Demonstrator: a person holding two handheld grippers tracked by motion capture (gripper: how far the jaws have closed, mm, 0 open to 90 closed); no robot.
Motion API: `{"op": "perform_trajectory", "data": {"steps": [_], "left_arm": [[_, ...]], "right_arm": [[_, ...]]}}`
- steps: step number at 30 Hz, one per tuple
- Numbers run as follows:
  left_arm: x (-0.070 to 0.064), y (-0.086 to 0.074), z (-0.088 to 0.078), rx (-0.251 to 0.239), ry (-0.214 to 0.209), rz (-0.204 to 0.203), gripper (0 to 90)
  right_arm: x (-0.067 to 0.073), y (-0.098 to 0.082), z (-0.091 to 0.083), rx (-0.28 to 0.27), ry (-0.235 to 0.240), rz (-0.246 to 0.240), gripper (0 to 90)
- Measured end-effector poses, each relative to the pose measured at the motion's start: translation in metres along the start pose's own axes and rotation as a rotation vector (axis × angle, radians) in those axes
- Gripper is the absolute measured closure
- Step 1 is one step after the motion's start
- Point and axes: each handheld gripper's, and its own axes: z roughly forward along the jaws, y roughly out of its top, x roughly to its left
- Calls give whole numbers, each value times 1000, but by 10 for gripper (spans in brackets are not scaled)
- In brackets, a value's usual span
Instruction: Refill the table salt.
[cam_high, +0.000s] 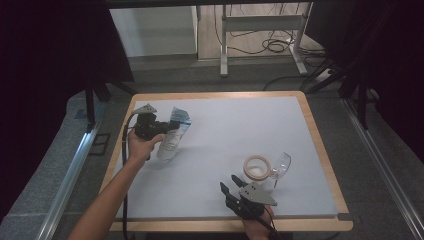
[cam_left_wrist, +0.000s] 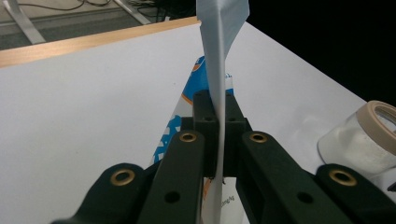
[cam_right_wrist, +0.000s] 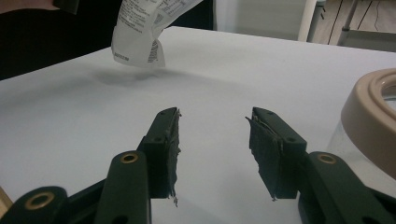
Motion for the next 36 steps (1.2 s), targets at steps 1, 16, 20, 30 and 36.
{"op": "perform_trajectory", "data": {"steps": [1,16,20,30,36], "left_arm": [[0,0,0,0,0,0,896],[12,-28,-27,-25,17,-7,881],[10,-33,-36,-17,38,28,874],[10,-44,-53,-17,45,53,857],[6,-46,-55,-17,48,67,831]], "right_arm": [[0,0,0,0,0,0,532],[3,-1,2,8,9,-6,528],[3,-1,3,8,10,-5,526],[4,0,3,9,13,-6,520],[3,0,3,8,12,-6,518]]}}
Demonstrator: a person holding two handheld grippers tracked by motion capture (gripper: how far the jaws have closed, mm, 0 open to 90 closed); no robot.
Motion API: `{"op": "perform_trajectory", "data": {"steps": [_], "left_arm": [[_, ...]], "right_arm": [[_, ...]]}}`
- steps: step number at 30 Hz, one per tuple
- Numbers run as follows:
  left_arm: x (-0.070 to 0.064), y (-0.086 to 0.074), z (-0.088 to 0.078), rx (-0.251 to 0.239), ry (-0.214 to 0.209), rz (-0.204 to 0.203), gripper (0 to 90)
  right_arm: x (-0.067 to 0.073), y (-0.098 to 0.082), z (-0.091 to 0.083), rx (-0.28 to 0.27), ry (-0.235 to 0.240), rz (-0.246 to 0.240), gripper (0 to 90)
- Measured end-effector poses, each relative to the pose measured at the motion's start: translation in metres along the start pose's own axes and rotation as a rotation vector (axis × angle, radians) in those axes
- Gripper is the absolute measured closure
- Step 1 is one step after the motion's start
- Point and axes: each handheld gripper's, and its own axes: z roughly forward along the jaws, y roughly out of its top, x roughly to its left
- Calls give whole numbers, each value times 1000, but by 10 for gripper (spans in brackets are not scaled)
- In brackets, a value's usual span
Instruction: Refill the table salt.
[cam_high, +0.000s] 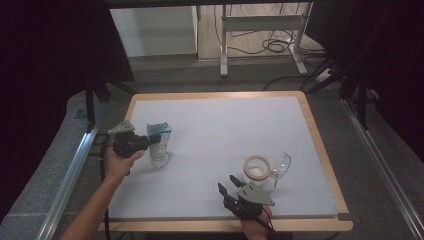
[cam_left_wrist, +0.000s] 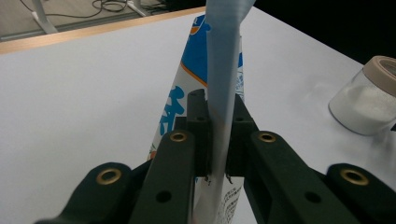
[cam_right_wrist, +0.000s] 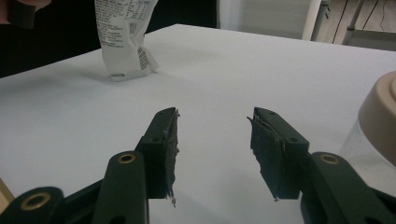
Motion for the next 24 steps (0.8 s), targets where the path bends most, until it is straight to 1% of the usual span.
{"op": "perform_trajectory", "data": {"steps": [3,8,12,13,15,17,20,24], "left_arm": [[-1,0,0,-3,8,3,796],[0,0,1,-3,18,1,714],[1,1,3,-3,12,-10,627],[1,1,3,-3,12,-10,618],[2,1,2,-14,12,-9,580],[0,1,1,-18,22,-7,516],[0,1,0,-18,7,-7,425],[-4,-1,-2,-2,16,7,344]], "right_arm": [[0,0,0,-1,-1,-1,517],[0,0,0,-2,-1,-3,516],[0,0,0,-2,-1,-2,515],[0,0,0,-2,-1,-2,515],[0,0,0,-2,-1,-2,515],[-1,0,0,-3,-2,-1,515],[-1,0,0,-2,-2,-1,514],[0,0,0,0,0,-1,514]]}}
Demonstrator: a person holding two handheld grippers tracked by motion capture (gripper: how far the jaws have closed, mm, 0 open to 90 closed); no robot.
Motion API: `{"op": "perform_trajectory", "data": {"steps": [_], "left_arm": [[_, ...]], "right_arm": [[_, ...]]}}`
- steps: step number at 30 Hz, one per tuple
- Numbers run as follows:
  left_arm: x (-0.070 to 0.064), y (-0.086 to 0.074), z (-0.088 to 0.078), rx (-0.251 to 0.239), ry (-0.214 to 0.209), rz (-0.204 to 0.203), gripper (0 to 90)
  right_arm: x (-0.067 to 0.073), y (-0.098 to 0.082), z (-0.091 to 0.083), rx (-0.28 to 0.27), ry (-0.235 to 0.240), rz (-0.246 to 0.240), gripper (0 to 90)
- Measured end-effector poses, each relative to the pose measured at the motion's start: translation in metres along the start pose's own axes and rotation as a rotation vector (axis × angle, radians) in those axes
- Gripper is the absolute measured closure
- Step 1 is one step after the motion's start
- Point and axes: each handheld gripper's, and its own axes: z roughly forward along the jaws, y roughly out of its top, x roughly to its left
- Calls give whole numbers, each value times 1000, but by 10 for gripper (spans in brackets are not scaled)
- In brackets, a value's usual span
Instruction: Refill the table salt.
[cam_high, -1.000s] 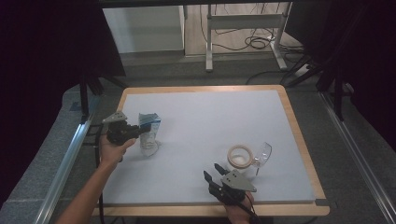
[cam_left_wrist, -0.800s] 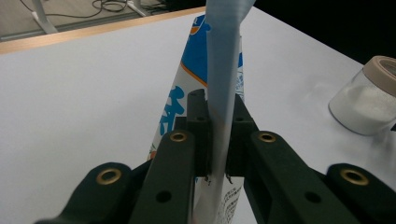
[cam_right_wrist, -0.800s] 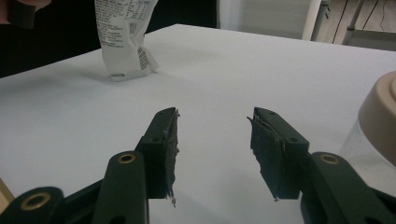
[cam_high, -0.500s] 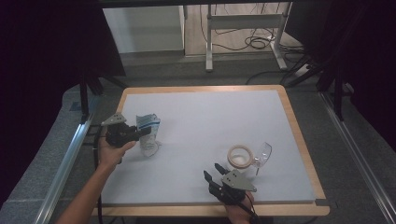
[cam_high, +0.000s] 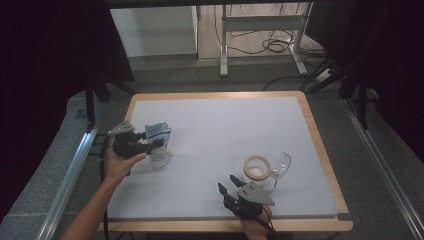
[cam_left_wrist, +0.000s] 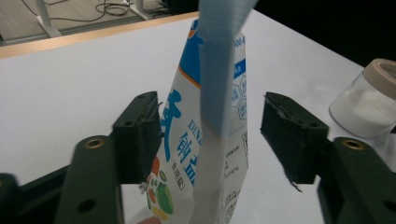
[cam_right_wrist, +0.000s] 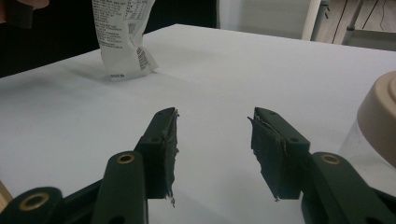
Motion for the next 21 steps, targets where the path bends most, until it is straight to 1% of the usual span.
{"op": "perform_trajectory", "data": {"steps": [5,8,11,12,13,14,15,16,17,18,19,21], "left_arm": [[-2,-4,-3,17,-3,10,283],[-9,-12,-9,40,16,26,258],[-13,-20,-12,47,34,29,246],[-13,-20,-12,47,34,29,246],[-15,-27,-12,49,40,20,245],[-15,-27,-12,49,40,20,245],[-17,-34,-12,45,34,8,245],[-17,-34,-12,45,34,8,245],[-19,-41,-12,49,43,-1,245],[-19,-41,-12,49,43,-1,247],[-20,-47,-14,59,50,-2,249],[-21,-52,-16,64,55,-8,251]], "right_arm": [[0,0,-1,-3,-1,-1,513],[-2,1,-1,-6,-4,4,513],[-3,1,-2,-8,-6,8,513],[-3,1,-2,-9,-6,6,512],[-2,2,-2,-9,-6,5,510],[-2,2,-2,-9,-6,5,510],[-2,3,-2,-10,-5,2,507],[-2,3,-2,-10,-5,2,507],[-3,3,-2,-9,-5,2,506],[-3,3,-2,-9,-5,3,506],[-4,3,-2,-9,-4,4,505],[-5,4,-3,-10,-5,1,504]]}}
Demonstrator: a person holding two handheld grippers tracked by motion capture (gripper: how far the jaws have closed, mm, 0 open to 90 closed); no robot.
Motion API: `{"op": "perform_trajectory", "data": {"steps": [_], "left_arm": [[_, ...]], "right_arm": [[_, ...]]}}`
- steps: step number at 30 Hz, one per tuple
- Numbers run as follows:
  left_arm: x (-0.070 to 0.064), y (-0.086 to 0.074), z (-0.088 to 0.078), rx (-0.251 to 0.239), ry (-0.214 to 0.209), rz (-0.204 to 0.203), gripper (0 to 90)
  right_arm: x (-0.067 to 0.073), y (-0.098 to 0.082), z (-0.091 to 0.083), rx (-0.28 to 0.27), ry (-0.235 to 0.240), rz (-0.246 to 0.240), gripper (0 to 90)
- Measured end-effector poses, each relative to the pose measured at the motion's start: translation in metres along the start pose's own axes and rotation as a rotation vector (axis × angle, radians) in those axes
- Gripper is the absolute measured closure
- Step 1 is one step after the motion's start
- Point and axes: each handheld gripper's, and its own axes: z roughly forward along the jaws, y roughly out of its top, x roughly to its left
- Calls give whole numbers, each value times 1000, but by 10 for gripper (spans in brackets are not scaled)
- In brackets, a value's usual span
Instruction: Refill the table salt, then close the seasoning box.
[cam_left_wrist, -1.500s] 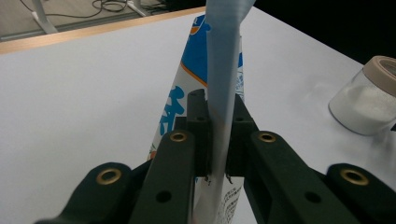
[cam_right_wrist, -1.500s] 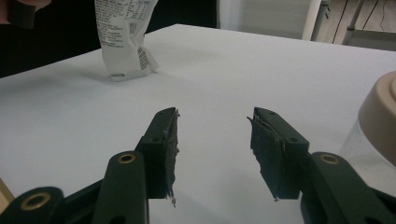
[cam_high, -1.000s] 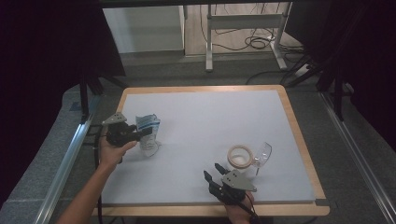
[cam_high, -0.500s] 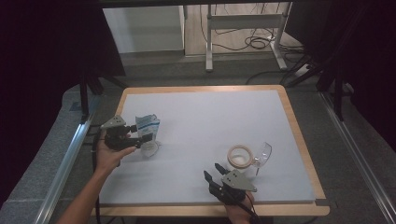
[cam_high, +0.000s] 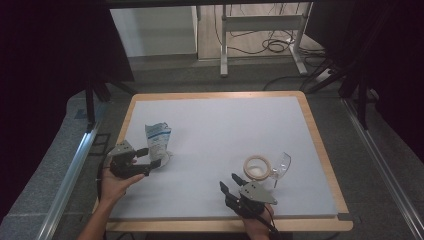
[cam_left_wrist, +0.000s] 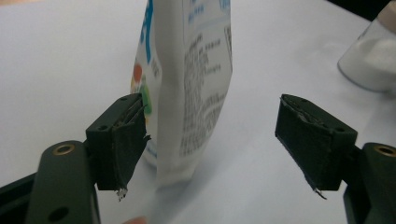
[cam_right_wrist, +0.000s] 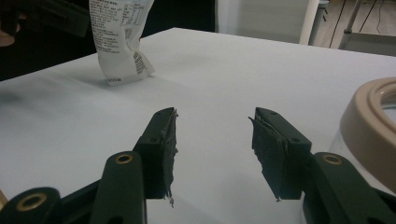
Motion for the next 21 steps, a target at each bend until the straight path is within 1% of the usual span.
{"op": "perform_trajectory", "data": {"steps": [2,3,4,5,6,8,10,11,12,13,14,15,16,17,19,21], "left_arm": [[-2,-5,-3,-6,-4,-11,252],[-2,-5,-3,-6,-4,-11,252],[-5,-10,-4,-6,3,-11,252],[-5,-10,-4,-6,3,-11,252],[-8,-14,-3,8,4,-9,252],[-12,-18,-1,19,15,3,246],[-13,-20,-1,20,8,0,244],[-14,-23,-1,16,-2,-8,242],[-14,-23,-1,16,-2,-8,241],[-15,-24,0,30,-5,0,241],[-15,-25,-1,34,4,3,239],[-15,-25,-2,28,5,-1,239],[-15,-26,-2,23,-3,-9,240],[-15,-26,-2,23,-3,-9,239],[-14,-28,-4,19,-10,-16,237],[-14,-29,-4,16,-10,-19,237]], "right_arm": [[-2,0,-1,-1,0,2,503],[-2,0,-1,-1,0,2,503],[-4,1,-1,-1,-5,6,503],[-4,1,-1,-1,-5,6,503],[-6,2,-2,-4,-7,2,504],[-7,3,-4,-6,-9,3,517],[-9,5,-6,-12,-6,5,560],[-10,6,-7,-15,-3,4,597],[-10,6,-7,-15,-3,4,597],[-11,8,-11,-20,3,-8,684],[-12,10,-13,-22,7,-17,730],[-13,11,-16,-24,6,-27,774],[-14,13,-19,-26,6,-36,816],[-15,15,-22,-30,5,-43,849],[-17,18,-29,-34,9,-58,893],[-21,20,-37,-38,13,-66,900]]}}
